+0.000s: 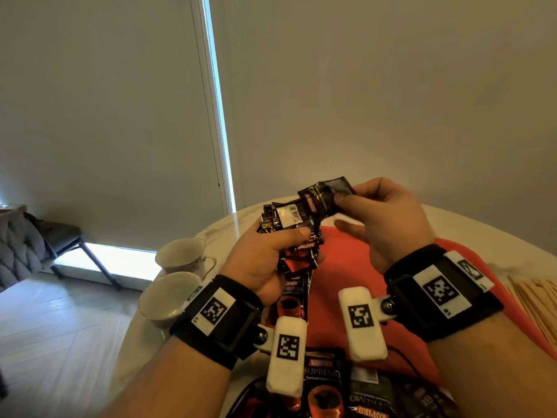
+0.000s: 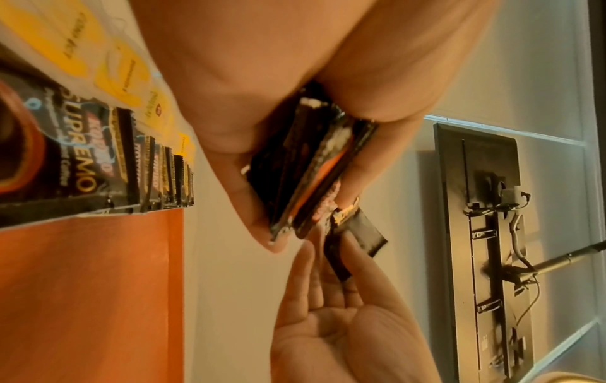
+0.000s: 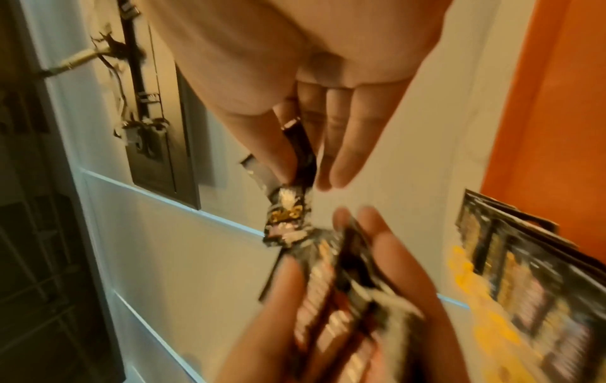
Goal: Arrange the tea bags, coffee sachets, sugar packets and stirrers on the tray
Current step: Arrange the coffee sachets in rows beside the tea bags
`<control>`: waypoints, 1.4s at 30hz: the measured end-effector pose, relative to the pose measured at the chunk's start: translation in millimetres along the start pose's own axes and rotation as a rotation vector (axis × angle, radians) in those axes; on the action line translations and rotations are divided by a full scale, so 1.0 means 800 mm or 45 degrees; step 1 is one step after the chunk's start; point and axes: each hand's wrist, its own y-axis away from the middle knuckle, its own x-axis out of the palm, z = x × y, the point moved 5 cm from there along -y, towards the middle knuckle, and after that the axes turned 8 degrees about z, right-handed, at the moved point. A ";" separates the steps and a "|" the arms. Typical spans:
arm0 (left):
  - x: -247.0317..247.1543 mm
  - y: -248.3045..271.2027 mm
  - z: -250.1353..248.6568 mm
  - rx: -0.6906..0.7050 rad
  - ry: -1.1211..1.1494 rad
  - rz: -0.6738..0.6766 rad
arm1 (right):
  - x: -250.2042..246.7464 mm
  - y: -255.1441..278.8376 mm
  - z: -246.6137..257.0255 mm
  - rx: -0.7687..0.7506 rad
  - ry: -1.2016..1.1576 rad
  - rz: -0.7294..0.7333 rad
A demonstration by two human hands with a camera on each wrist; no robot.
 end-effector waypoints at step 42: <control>-0.044 0.005 -0.035 0.321 -0.159 -0.518 | -0.007 0.044 -0.073 0.793 0.346 0.224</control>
